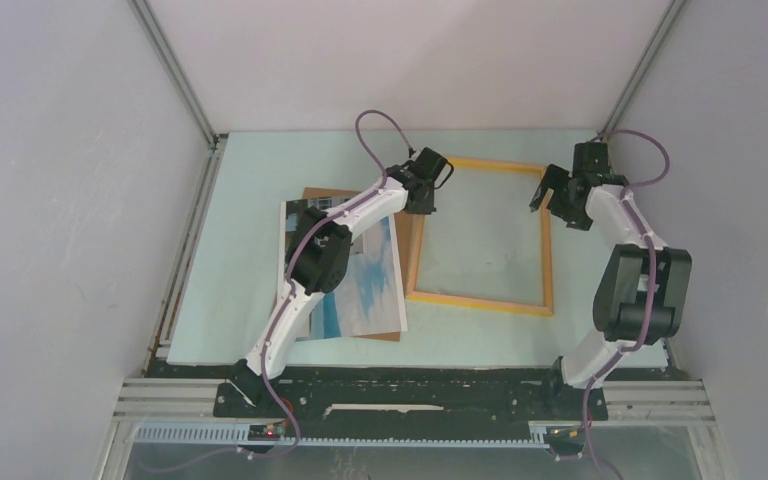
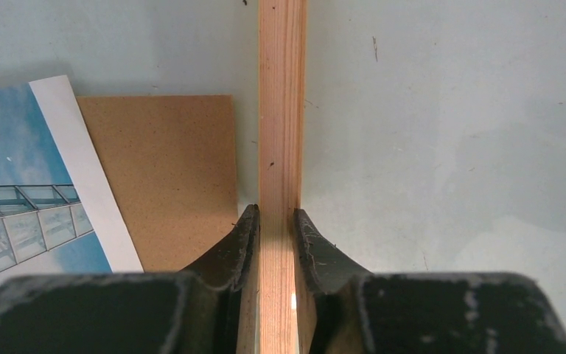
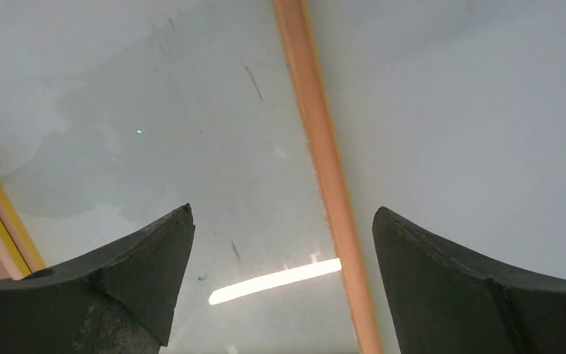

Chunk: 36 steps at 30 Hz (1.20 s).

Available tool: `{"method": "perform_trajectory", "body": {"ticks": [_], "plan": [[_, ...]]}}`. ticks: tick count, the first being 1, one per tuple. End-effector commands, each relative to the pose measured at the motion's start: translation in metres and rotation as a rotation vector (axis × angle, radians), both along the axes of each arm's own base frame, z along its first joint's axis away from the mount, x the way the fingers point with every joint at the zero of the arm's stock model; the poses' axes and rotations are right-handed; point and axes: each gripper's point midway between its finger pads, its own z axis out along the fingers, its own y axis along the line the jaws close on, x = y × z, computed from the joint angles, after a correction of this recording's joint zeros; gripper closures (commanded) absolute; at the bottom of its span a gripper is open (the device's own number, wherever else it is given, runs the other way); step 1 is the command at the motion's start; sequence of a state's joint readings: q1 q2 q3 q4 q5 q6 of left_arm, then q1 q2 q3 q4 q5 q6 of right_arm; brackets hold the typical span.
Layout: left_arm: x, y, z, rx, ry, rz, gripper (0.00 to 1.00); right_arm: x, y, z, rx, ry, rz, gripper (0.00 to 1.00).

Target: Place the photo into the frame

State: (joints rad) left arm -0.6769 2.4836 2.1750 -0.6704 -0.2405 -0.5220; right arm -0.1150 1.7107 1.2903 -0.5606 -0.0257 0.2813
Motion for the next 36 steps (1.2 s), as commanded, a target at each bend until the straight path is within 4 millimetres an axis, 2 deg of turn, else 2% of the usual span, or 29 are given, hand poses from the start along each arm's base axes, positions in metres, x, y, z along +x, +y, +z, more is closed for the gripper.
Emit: {"method": "perform_trajectory", "body": {"ticks": [1, 5, 8, 15, 17, 19, 22, 25, 27, 32, 36], "plan": [[-0.005, -0.026, 0.016, -0.069, -0.002, -0.076, 0.81, -0.014, 0.006, 0.058, -0.060, -0.093, 0.028, 0.02], [-0.007, -0.028, 0.034, -0.105, -0.033, -0.096, 0.75, -0.030, 0.043, 0.065, 0.083, -0.143, 0.120, 0.03], [-0.009, -0.028, 0.062, -0.168, -0.091, -0.121, 0.66, -0.047, 0.058, 0.058, 0.134, -0.151, 0.155, 0.04], [-0.027, -0.031, 0.135, -0.388, -0.234, -0.238, 0.34, -0.083, 0.082, 0.038, 0.198, -0.130, 0.199, 0.04], [-0.029, -0.021, 0.148, -0.437, -0.289, -0.248, 0.26, -0.097, 0.087, 0.025, 0.209, -0.098, 0.196, 0.02], [-0.027, -0.004, 0.156, -0.509, -0.354, -0.236, 0.19, -0.111, 0.100, 0.017, 0.222, -0.090, 0.219, 0.02], [-0.025, 0.022, 0.169, -0.586, -0.432, -0.211, 0.14, -0.126, 0.112, 0.010, 0.226, -0.087, 0.236, 0.02], [-0.022, 0.045, 0.170, -0.600, -0.475, -0.175, 0.11, -0.137, 0.128, 0.009, 0.234, -0.070, 0.280, 0.02], [-0.019, 0.056, 0.170, -0.600, -0.498, -0.147, 0.10, -0.148, 0.152, 0.008, 0.265, -0.059, 0.355, 0.02], [-0.018, 0.078, 0.171, -0.553, -0.547, -0.079, 0.08, -0.179, 0.237, 0.006, 0.331, -0.056, 0.585, 0.02], [-0.030, 0.110, 0.194, -0.584, -0.569, -0.008, 0.08, -0.193, 0.291, -0.003, 0.373, -0.047, 0.684, 0.02]]}}
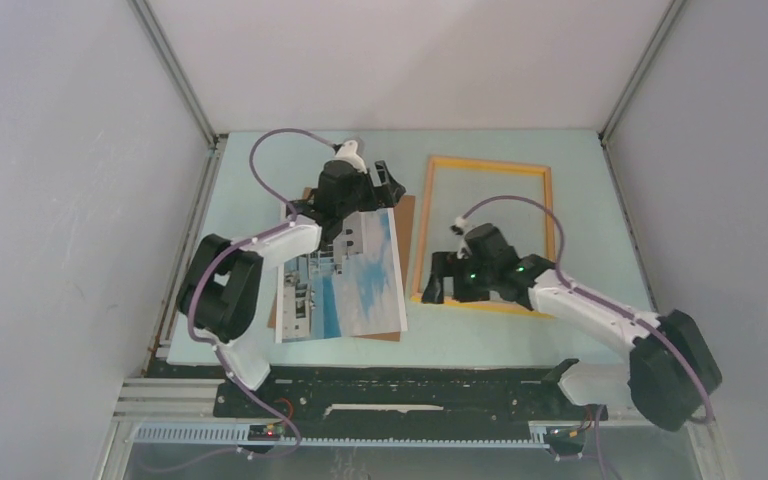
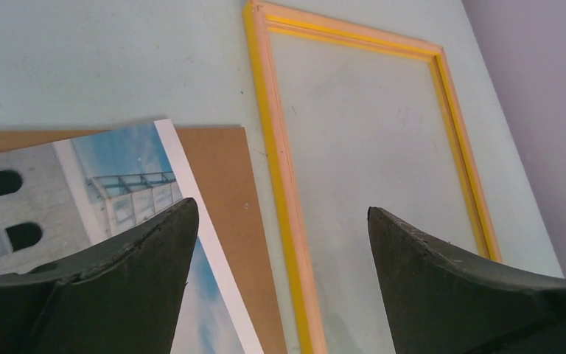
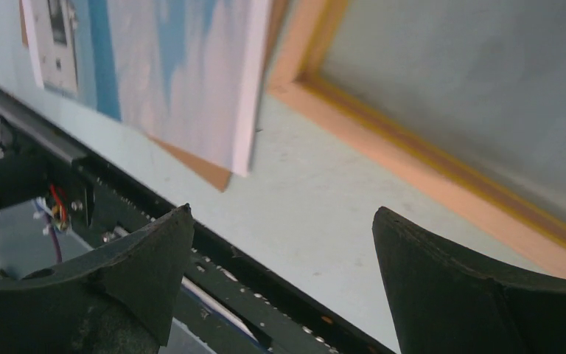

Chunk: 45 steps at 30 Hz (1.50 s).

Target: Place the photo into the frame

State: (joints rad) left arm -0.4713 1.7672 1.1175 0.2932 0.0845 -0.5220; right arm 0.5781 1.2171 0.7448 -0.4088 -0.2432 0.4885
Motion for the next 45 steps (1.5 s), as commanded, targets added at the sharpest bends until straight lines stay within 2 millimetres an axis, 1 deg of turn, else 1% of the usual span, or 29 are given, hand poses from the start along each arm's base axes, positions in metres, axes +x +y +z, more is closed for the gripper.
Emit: {"method": "perform_trajectory", "body": {"ticks": [1, 2, 3, 4, 6, 8, 9, 10, 13, 15, 16, 17, 19, 21, 23, 26, 29, 31, 33, 35, 37, 39, 41, 42, 45], "plan": [[-0.013, 0.038, 0.078, -0.108, -0.143, 0.093, 0.08, -0.001, 0.057, -0.003, 0.067, -0.026, 0.049, 0.03], [-0.022, 0.050, 0.077, -0.108, -0.128, 0.117, 0.07, -0.001, 0.068, -0.006, 0.055, -0.030, 0.069, 0.03], [-0.033, 0.063, 0.074, -0.101, -0.107, 0.146, 0.07, -0.001, 0.077, -0.016, 0.026, -0.023, 0.089, 0.05], [-0.045, 0.073, 0.069, -0.091, -0.081, 0.170, 0.07, 0.000, 0.086, -0.019, 0.004, -0.028, 0.109, 0.07], [-0.074, 0.095, 0.048, -0.050, 0.000, 0.226, 0.07, 0.004, 0.104, -0.022, -0.022, -0.040, 0.143, 0.11], [-0.103, 0.114, 0.028, -0.022, 0.059, 0.260, 0.07, 0.010, 0.123, -0.023, -0.018, -0.062, 0.171, 0.16], [-0.120, 0.123, 0.015, -0.003, 0.093, 0.272, 0.07, 0.012, 0.130, -0.025, -0.018, -0.066, 0.182, 0.18], [-0.133, 0.130, 0.007, 0.014, 0.115, 0.274, 0.07, 0.014, 0.136, -0.027, -0.024, -0.072, 0.189, 0.19], [-0.167, 0.153, -0.004, 0.098, 0.168, 0.296, 0.06, 0.020, 0.145, -0.032, -0.026, -0.069, 0.191, 0.22], [-0.186, 0.162, -0.006, 0.114, 0.178, 0.301, 0.06, 0.025, 0.146, -0.037, -0.036, -0.078, 0.170, 0.23], [-0.193, 0.165, -0.012, 0.115, 0.200, 0.306, 0.06, 0.028, 0.146, -0.038, -0.039, -0.085, 0.159, 0.23], [-0.199, 0.166, -0.013, 0.101, 0.201, 0.309, 0.06, 0.031, 0.144, -0.046, -0.054, -0.082, 0.146, 0.23], [-0.209, 0.163, -0.022, 0.060, 0.235, 0.306, 0.06, 0.038, 0.139, -0.056, -0.078, -0.062, 0.114, 0.23], [-0.213, 0.156, -0.030, 0.006, 0.263, 0.294, 0.05, 0.042, 0.128, -0.066, -0.122, -0.047, 0.077, 0.25], [-0.214, 0.144, -0.034, -0.045, 0.283, 0.255, 0.04, 0.045, 0.114, -0.071, -0.183, -0.063, 0.033, 0.25], [-0.211, 0.134, -0.038, -0.071, 0.307, 0.221, 0.02, 0.040, 0.093, -0.076, -0.245, -0.060, -0.012, 0.25], [-0.206, 0.130, -0.046, -0.057, 0.333, 0.219, 0.02, 0.036, 0.073, -0.075, -0.271, -0.071, -0.054, 0.25], [-0.205, 0.128, -0.055, -0.044, 0.364, 0.219, 0.02, 0.031, 0.066, -0.070, -0.260, -0.079, -0.061, 0.25], [-0.204, 0.125, -0.062, -0.043, 0.384, 0.218, 0.02, 0.025, 0.069, -0.065, -0.223, -0.075, -0.047, 0.24], [-0.202, 0.124, -0.069, -0.036, 0.407, 0.228, 0.02, 0.019, 0.076, -0.062, -0.163, -0.051, -0.029, 0.24], [-0.201, 0.124, -0.076, -0.033, 0.440, 0.246, 0.02, 0.011, 0.089, -0.059, -0.087, -0.026, 0.001, 0.23], [-0.200, 0.120, -0.082, -0.042, 0.479, 0.249, 0.02, -0.001, 0.107, -0.056, 0.016, 0.011, 0.041, 0.23], [-0.198, 0.116, -0.088, -0.038, 0.507, 0.246, 0.02, -0.010, 0.120, -0.054, 0.119, 0.046, 0.062, 0.24], [-0.198, 0.115, -0.092, -0.030, 0.520, 0.246, 0.02, -0.013, 0.125, -0.053, 0.160, 0.061, 0.067, 0.24], [-0.197, 0.110, -0.101, -0.028, 0.554, 0.248, 0.02, -0.019, 0.126, -0.059, 0.218, 0.098, 0.055, 0.25]]}}
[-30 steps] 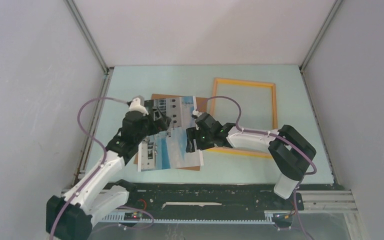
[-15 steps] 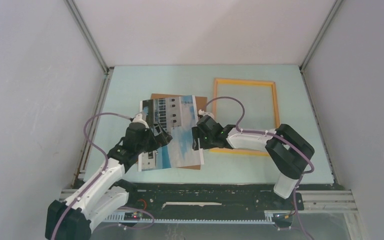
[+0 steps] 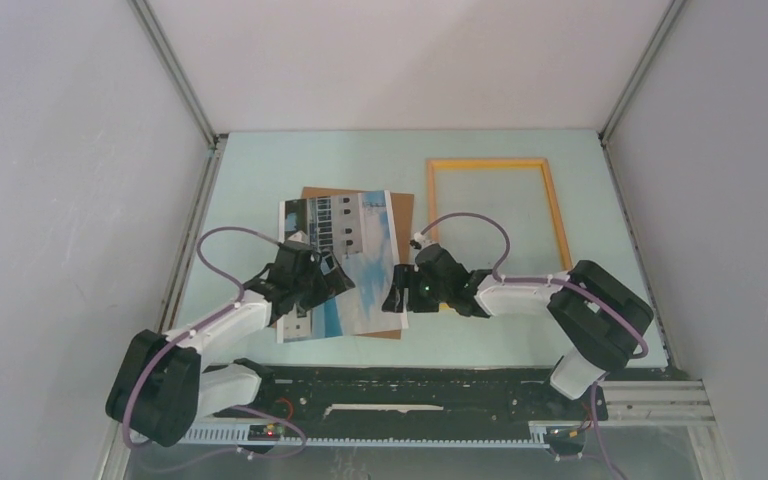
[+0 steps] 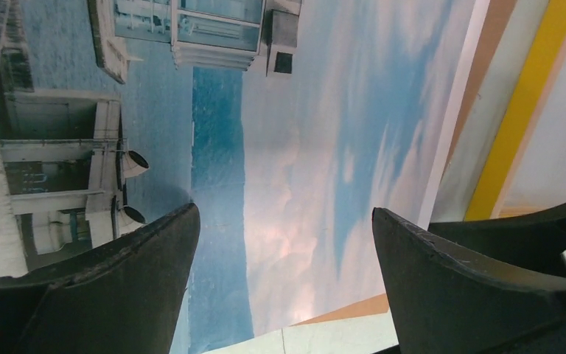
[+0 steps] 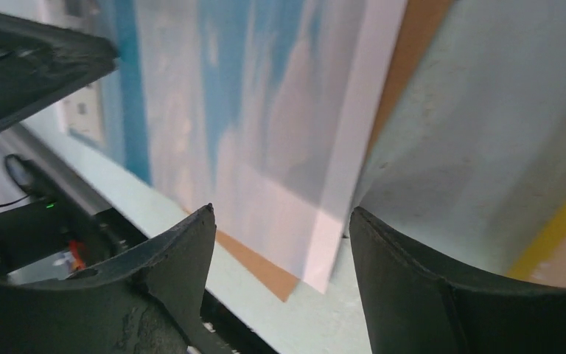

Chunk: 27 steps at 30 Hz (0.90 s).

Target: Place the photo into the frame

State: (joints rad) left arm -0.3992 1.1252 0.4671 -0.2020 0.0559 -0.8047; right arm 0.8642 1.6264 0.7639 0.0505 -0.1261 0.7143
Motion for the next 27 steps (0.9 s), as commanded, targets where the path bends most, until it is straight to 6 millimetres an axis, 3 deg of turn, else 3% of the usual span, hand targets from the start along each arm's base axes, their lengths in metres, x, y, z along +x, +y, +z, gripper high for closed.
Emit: {"method": "perform_trajectory", "body": {"ticks": [1, 7, 16, 20, 23, 27], "plan": [[0.013, -0.017, 0.007, -0.049, -0.010, 0.000, 0.03, -0.017, 0.014, 0.002, 0.157, 0.091, 0.010, 0.25], [0.013, -0.017, 0.005, -0.044, -0.025, 0.000, 0.04, -0.025, 0.008, -0.004, 0.186, 0.127, 0.003, 0.27], [0.013, -0.018, 0.005, -0.037, -0.019, -0.002, 0.06, -0.028, 0.014, 0.041, 0.370, 0.127, 0.028, 0.28], [0.013, -0.018, 0.005, -0.034, -0.019, -0.006, 0.06, -0.023, 0.018, 0.051, 0.415, 0.124, 0.015, 0.29], [0.013, -0.018, 0.005, -0.033, -0.018, -0.010, 0.06, -0.020, 0.018, 0.050, 0.429, 0.138, 0.012, 0.29], [0.013, -0.018, 0.005, -0.031, -0.021, -0.017, 0.06, -0.015, -0.002, 0.024, 0.286, 0.123, -0.059, 0.29]]}}
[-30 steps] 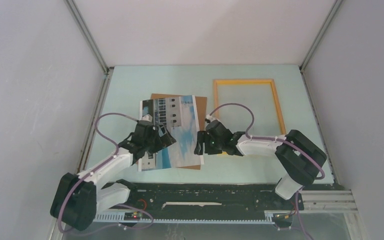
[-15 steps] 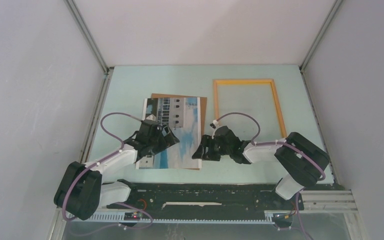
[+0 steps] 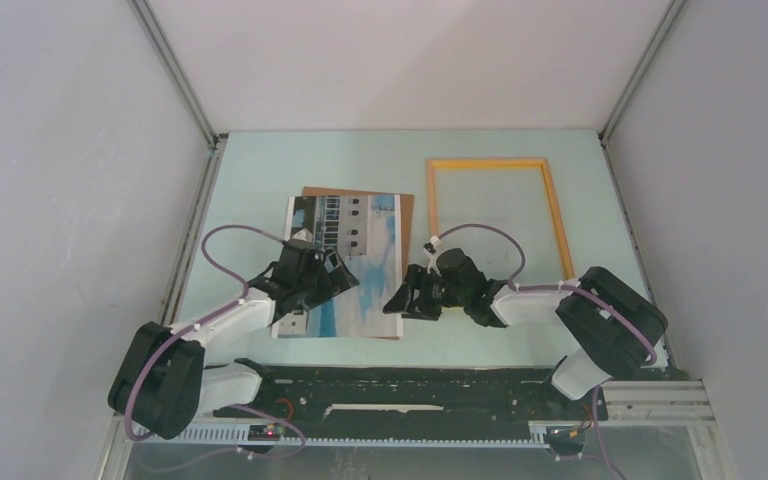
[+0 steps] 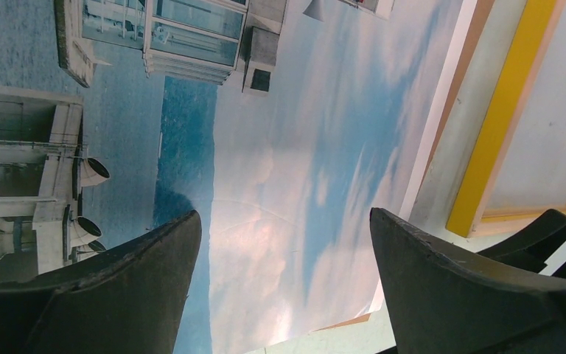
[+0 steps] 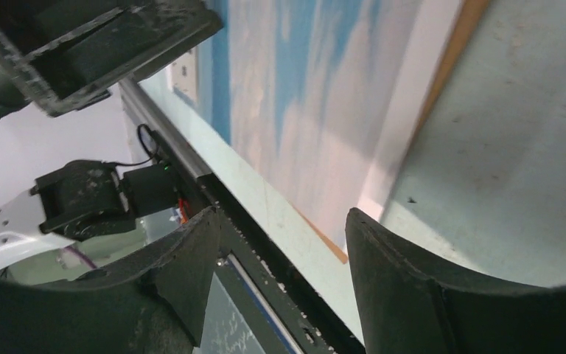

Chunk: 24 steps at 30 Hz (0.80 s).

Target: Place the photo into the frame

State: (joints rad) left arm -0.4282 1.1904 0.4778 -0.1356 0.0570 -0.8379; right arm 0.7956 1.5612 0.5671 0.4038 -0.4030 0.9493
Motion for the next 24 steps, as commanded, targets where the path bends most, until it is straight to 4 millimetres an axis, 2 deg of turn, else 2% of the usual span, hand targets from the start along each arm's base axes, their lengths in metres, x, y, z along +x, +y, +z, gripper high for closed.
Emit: {"method": "perform_trajectory", "body": {"ticks": [1, 5, 9, 16, 24], "plan": [[0.006, -0.005, 0.008, -0.008, -0.021, -0.012, 0.06, 0.009, -0.019, -0.013, -0.112, -0.022, -0.069, 0.28], [0.007, -0.005, 0.008, -0.005, -0.022, -0.011, 0.05, 0.007, -0.026, -0.024, -0.154, -0.022, -0.073, 0.27], [0.007, -0.005, 0.007, -0.002, -0.012, -0.012, 0.05, 0.003, -0.014, -0.026, -0.082, 0.026, -0.042, 0.27], [0.006, -0.005, 0.007, 0.004, -0.008, -0.016, 0.05, -0.001, 0.004, -0.014, 0.139, 0.103, -0.021, 0.31], [0.007, -0.005, 0.007, 0.009, -0.012, -0.018, 0.05, 0.000, 0.006, 0.009, 0.191, 0.058, -0.021, 0.32]]}}
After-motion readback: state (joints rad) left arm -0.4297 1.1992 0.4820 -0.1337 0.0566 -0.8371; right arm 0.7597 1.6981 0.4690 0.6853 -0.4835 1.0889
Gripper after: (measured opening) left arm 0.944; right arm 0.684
